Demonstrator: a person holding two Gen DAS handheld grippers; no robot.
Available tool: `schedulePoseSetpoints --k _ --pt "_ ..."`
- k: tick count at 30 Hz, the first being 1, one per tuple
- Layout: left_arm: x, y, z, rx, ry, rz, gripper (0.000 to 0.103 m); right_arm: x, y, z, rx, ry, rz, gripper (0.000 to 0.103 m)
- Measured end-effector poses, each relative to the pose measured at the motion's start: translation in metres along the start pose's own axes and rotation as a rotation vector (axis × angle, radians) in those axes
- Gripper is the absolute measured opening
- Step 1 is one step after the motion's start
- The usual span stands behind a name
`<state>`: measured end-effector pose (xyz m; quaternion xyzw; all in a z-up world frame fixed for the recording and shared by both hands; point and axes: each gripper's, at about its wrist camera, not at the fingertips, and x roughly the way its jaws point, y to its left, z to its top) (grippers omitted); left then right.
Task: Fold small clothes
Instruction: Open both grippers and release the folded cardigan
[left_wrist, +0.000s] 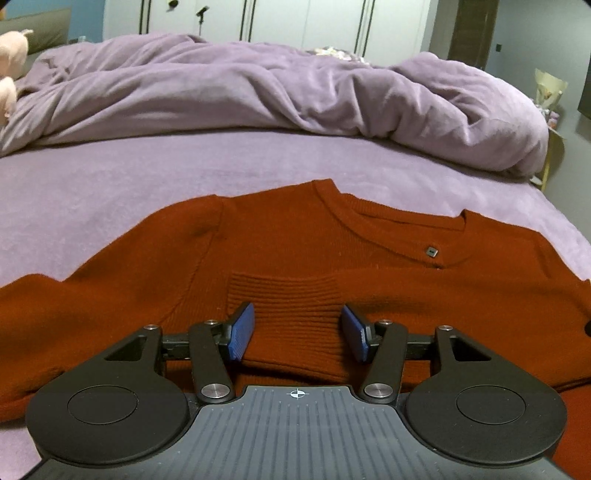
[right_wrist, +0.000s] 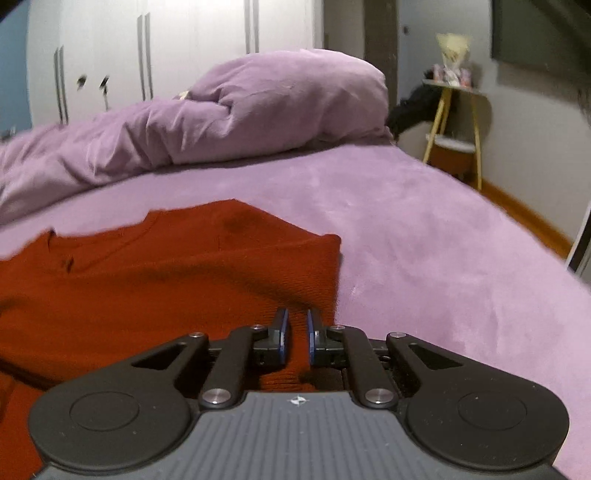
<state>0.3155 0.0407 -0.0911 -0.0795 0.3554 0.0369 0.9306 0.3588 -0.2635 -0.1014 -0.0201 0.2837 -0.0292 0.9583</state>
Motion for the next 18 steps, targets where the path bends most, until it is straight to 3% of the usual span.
schedulePoseSetpoints --k 9,13,18 --pt "-0.012 -0.001 0.001 -0.001 0.024 0.003 0.065 -0.024 0.005 -0.007 -0.079 -0.018 -0.02 0.018" --pt "-0.021 0.0 0.001 -0.005 0.033 0.017 0.066 -0.02 -0.008 -0.007 -0.029 0.017 -0.054 0.039" --pt "-0.039 0.018 -0.002 -0.062 0.059 0.025 0.066 -0.017 0.004 -0.005 -0.089 0.043 -0.112 0.041"
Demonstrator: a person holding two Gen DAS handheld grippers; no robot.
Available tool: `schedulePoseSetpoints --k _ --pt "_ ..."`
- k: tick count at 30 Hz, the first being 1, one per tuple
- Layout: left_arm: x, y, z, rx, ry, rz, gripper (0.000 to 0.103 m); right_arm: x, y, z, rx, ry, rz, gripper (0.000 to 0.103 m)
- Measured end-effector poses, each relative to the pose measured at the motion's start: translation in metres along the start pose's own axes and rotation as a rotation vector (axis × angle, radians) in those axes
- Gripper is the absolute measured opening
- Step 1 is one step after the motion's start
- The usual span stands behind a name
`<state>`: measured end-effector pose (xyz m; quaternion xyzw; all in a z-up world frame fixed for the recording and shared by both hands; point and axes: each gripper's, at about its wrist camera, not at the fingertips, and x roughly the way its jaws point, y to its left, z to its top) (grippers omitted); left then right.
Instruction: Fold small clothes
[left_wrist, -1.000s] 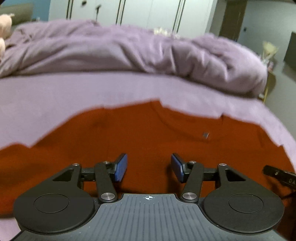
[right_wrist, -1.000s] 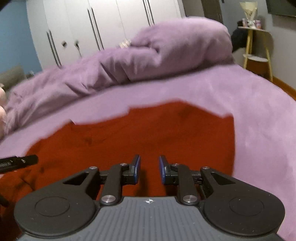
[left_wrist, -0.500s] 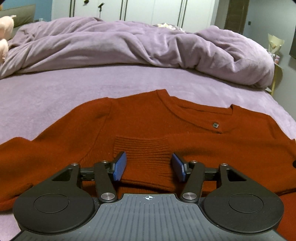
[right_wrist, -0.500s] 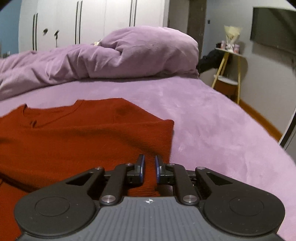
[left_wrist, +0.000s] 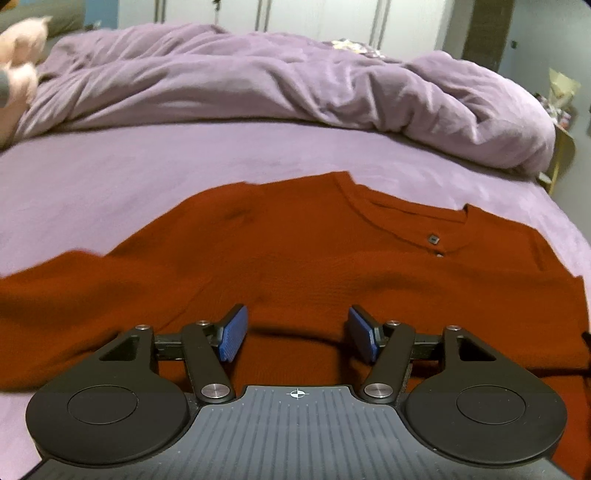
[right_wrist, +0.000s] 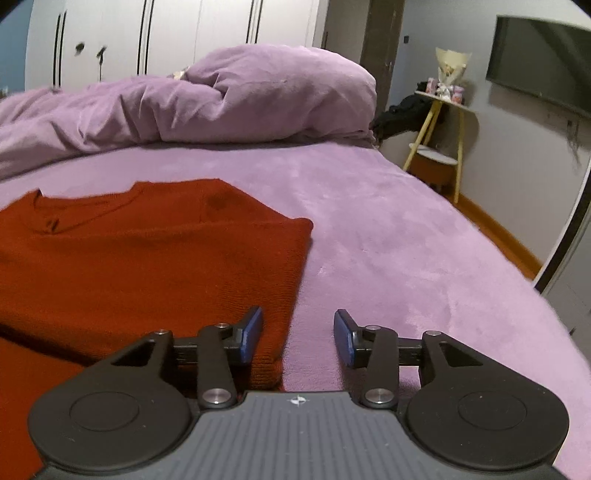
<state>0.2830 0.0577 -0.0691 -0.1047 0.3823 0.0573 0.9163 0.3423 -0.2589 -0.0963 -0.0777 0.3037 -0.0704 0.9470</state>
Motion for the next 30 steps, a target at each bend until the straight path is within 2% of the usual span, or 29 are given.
schedulePoseSetpoints --k 2,3,4,6,9,12,15,17,19,20,22,25,27,28,30 --pt "-0.017 0.015 -0.005 -0.029 -0.01 0.007 0.066 -0.008 0.003 0.007 0.01 0.043 -0.021 0.041" --pt "-0.028 0.024 -0.01 -0.019 -0.024 0.009 0.067 -0.019 0.001 0.012 0.063 0.066 -0.006 0.041" --pt "-0.042 0.035 -0.015 -0.006 -0.036 0.009 0.069 -0.03 -0.002 0.014 0.109 0.077 0.026 0.041" --pt "-0.066 0.064 -0.025 -0.058 -0.059 0.004 0.08 -0.06 -0.005 0.008 0.195 0.072 0.168 0.041" --pt "-0.098 0.128 -0.043 -0.276 -0.088 -0.001 0.082 -0.1 0.005 -0.017 0.235 0.073 0.336 0.052" --pt "-0.117 0.19 -0.063 -0.419 -0.107 0.092 0.082 -0.126 0.015 -0.039 0.279 0.091 0.462 0.052" --pt "-0.131 0.25 -0.087 -0.598 -0.136 0.148 0.08 -0.138 0.029 -0.052 0.299 0.094 0.499 0.053" --pt "-0.135 0.278 -0.098 -0.698 -0.166 0.148 0.077 -0.138 0.04 -0.054 0.311 0.122 0.509 0.053" --pt "-0.133 0.304 -0.106 -0.786 -0.177 0.132 0.071 -0.137 0.051 -0.052 0.325 0.16 0.547 0.052" --pt "-0.131 0.314 -0.11 -0.83 -0.186 0.115 0.064 -0.138 0.056 -0.05 0.327 0.166 0.555 0.052" --pt "-0.127 0.335 -0.116 -0.918 -0.228 0.062 0.061 -0.141 0.064 -0.045 0.333 0.16 0.562 0.052" --pt "-0.12 0.36 -0.121 -1.047 -0.275 0.029 0.042 -0.146 0.069 -0.041 0.357 0.153 0.575 0.051" --pt "-0.115 0.373 -0.124 -1.113 -0.288 0.021 0.018 -0.146 0.07 -0.04 0.374 0.158 0.59 0.051" --pt "-0.112 0.379 -0.125 -1.14 -0.281 0.024 0.014 -0.146 0.071 -0.041 0.376 0.164 0.594 0.051" --pt "-0.106 0.389 -0.128 -1.168 -0.285 -0.008 0.014 -0.145 0.072 -0.041 0.372 0.169 0.587 0.051"
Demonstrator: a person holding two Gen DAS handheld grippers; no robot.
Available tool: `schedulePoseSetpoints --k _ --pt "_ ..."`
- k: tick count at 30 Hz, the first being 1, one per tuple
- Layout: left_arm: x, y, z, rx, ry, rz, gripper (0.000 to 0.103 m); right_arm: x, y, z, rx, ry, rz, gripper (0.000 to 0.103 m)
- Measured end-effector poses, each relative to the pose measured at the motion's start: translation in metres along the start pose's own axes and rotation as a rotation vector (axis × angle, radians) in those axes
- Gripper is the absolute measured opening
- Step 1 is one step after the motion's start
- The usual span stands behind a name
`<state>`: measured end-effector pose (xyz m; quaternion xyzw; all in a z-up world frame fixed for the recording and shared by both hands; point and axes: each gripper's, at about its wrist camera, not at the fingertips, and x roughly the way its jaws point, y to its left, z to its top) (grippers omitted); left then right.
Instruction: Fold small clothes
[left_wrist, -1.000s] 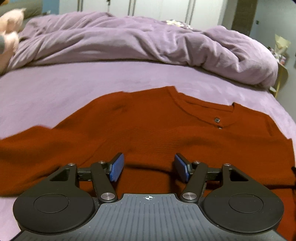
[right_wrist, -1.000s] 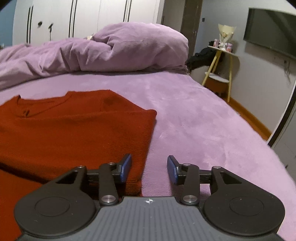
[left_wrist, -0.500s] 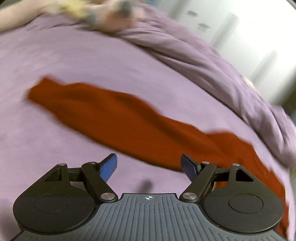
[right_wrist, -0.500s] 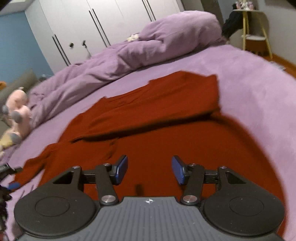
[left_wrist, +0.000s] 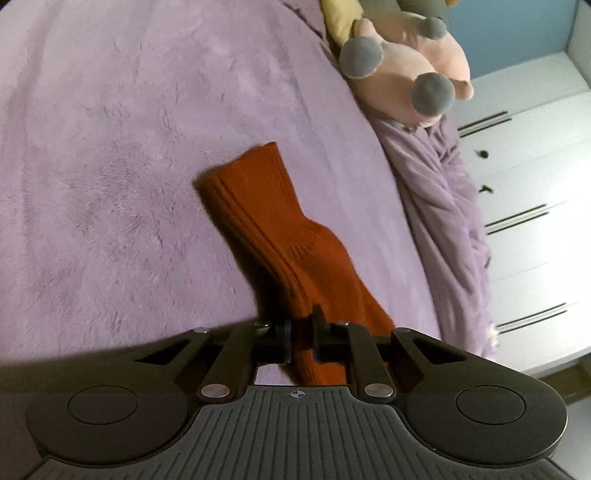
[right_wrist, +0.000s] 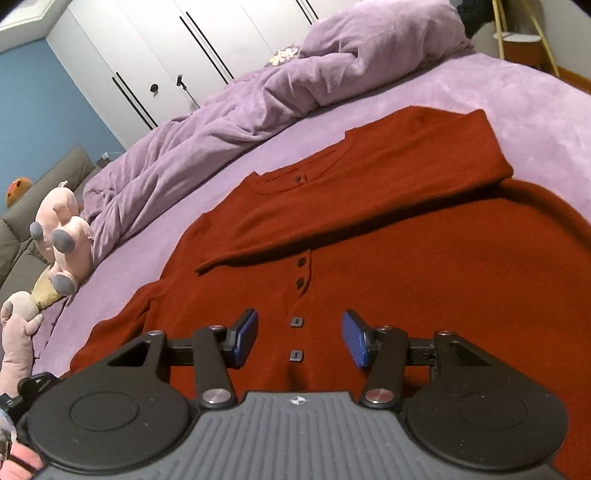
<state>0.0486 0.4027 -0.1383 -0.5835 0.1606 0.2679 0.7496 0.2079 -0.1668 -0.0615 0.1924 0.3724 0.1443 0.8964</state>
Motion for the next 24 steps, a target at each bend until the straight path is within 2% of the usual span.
schedulePoseSetpoints --k 3,6,9,12,14,16,17,19,20,22,24 --pt "-0.001 0.0 0.004 -0.012 -0.003 -0.019 0.01 0.0 -0.003 -0.001 0.003 0.001 -0.007 0.051" --pt "-0.014 -0.029 -0.005 0.19 -0.033 0.011 0.009 -0.002 -0.007 -0.002 0.013 -0.004 -0.009 0.051" --pt "-0.029 -0.087 -0.029 0.427 -0.043 -0.07 0.008 -0.005 -0.012 0.0 0.009 -0.018 -0.015 0.051" --pt "-0.042 -0.165 -0.081 0.685 -0.02 -0.228 0.008 -0.008 -0.016 0.002 0.016 -0.038 -0.021 0.05" --pt "-0.049 -0.213 -0.134 0.851 0.025 -0.365 0.008 -0.011 -0.021 0.005 0.031 -0.047 -0.018 0.05" --pt "-0.048 -0.244 -0.193 0.988 0.077 -0.445 0.009 -0.016 -0.025 0.008 0.036 -0.061 -0.015 0.049" --pt "-0.044 -0.254 -0.219 1.038 0.112 -0.458 0.014 -0.018 -0.028 0.009 0.035 -0.067 -0.017 0.049" --pt "-0.029 -0.258 -0.269 1.11 0.202 -0.453 0.026 -0.02 -0.033 0.011 0.033 -0.071 -0.021 0.049" --pt "-0.021 -0.254 -0.287 1.118 0.252 -0.42 0.038 -0.021 -0.036 0.012 0.031 -0.071 -0.024 0.049" --pt "-0.007 -0.236 -0.302 1.069 0.339 -0.359 0.039 -0.023 -0.043 0.016 0.024 -0.065 -0.023 0.05" --pt "-0.002 -0.212 -0.302 1.018 0.355 -0.282 0.039 -0.02 -0.046 0.021 0.005 -0.054 -0.013 0.05"
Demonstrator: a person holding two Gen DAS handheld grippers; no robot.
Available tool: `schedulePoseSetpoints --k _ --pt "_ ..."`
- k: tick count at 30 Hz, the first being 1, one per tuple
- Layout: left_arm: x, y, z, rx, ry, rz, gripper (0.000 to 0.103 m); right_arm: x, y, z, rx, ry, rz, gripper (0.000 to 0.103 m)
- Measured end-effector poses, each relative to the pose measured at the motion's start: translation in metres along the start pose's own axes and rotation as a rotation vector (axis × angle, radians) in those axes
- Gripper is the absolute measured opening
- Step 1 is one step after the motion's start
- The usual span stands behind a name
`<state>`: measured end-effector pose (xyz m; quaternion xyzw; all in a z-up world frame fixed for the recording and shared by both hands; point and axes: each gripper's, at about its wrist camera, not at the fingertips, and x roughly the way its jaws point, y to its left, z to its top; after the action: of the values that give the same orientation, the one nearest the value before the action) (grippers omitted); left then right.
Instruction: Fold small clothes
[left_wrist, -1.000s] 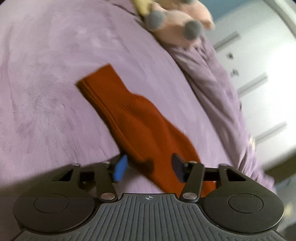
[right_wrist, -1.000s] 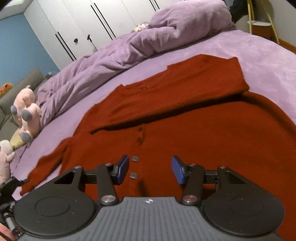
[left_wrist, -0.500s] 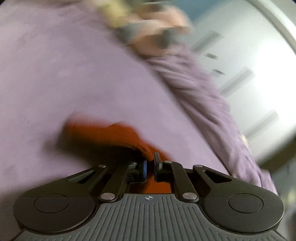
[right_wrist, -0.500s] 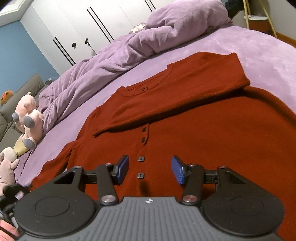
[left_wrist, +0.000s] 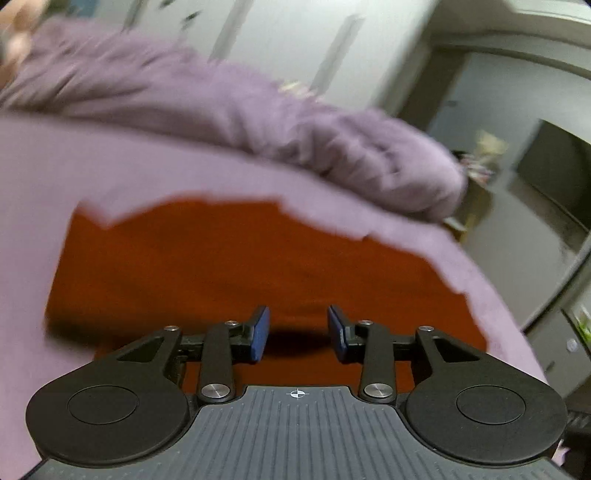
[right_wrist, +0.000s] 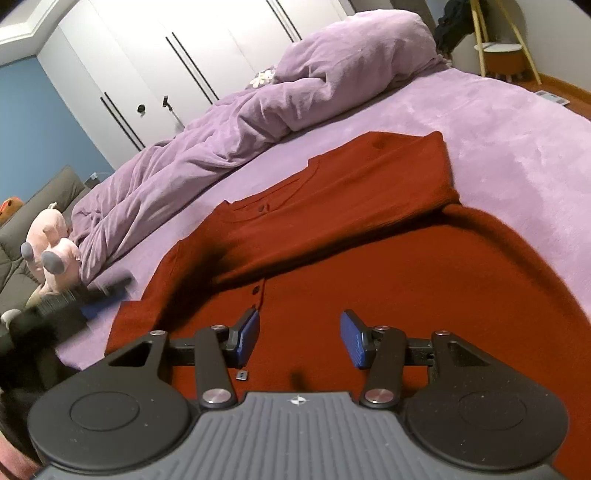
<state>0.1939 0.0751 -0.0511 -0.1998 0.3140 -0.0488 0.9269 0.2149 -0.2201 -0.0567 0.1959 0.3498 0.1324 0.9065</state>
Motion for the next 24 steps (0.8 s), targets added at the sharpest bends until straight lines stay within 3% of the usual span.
schedulePoseSetpoints --k 5,10,11,13,16,18,22,24 --pt "-0.011 0.034 -0.016 -0.041 0.009 0.14 0.041 0.035 0.012 0.02 -0.032 0.049 0.096 0.05" --pt "-0.019 0.07 -0.006 -0.113 0.012 0.172 0.044 0.097 0.021 0.05 0.042 0.098 0.208 0.053" --pt "-0.021 0.074 -0.007 -0.118 0.012 0.173 0.044 0.108 0.022 0.053 0.033 0.112 0.22 0.058" --pt "-0.017 0.075 -0.006 -0.116 0.014 0.189 0.044 0.128 0.03 0.055 -0.03 0.129 0.158 0.06" --pt "-0.017 0.079 -0.009 -0.112 0.027 0.196 0.045 0.145 0.04 0.053 -0.08 0.152 0.16 0.06" --pt "-0.016 0.081 -0.012 -0.113 0.024 0.202 0.045 0.151 0.046 0.052 -0.087 0.159 0.169 0.046" --pt "-0.013 0.079 -0.009 -0.107 0.023 0.213 0.048 0.149 0.056 0.056 -0.118 0.127 0.172 0.009" --pt "-0.012 0.077 -0.006 -0.101 0.021 0.216 0.049 0.139 0.062 0.06 -0.17 0.072 0.182 0.008"
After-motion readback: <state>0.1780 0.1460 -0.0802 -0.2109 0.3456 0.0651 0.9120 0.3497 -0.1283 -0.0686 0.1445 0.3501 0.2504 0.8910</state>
